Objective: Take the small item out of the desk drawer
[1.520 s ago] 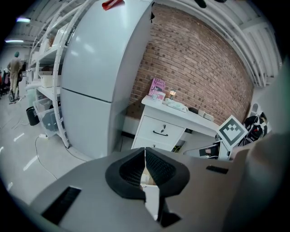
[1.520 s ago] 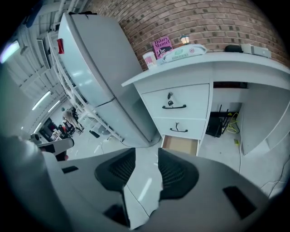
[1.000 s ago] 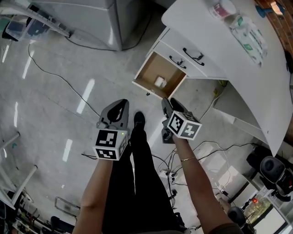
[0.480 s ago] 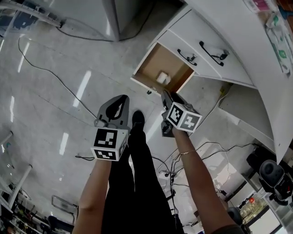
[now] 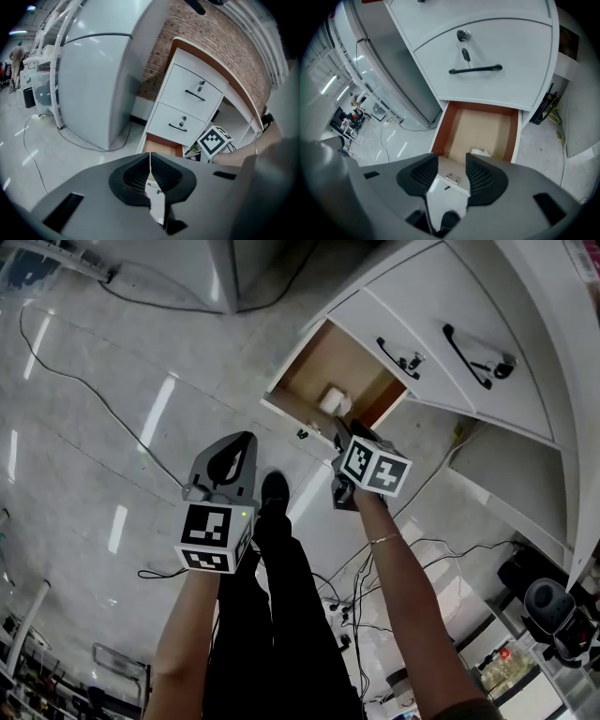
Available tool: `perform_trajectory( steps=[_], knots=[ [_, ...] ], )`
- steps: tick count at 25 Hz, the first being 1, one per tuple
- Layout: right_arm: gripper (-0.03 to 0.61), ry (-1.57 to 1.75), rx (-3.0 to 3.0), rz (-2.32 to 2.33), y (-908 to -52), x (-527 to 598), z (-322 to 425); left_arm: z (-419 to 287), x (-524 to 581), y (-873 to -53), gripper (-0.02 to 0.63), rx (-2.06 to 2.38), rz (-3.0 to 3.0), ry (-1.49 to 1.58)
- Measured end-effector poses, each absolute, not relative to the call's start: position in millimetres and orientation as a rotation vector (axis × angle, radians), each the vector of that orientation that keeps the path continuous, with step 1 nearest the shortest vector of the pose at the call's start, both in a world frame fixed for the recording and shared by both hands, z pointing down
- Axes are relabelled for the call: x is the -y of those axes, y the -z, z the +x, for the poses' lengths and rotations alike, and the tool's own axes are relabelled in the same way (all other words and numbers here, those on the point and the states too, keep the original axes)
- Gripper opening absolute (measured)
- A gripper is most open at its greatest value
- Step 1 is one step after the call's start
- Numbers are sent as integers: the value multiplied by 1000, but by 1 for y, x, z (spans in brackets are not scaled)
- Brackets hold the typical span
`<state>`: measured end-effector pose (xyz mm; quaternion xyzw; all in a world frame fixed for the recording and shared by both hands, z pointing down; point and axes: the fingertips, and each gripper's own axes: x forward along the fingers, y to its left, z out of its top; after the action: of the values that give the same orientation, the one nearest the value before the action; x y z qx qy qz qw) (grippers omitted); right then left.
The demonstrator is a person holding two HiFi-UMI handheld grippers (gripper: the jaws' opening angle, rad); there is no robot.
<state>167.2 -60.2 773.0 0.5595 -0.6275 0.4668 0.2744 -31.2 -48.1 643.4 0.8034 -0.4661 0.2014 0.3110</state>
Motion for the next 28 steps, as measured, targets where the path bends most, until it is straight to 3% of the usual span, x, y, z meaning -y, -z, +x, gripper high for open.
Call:
perform_trajectory(
  steps=[28],
  knots=[
    [201, -1279, 1462, 1444, -925, 108, 201, -51, 95, -736, 25, 1353, 2053, -478]
  ],
)
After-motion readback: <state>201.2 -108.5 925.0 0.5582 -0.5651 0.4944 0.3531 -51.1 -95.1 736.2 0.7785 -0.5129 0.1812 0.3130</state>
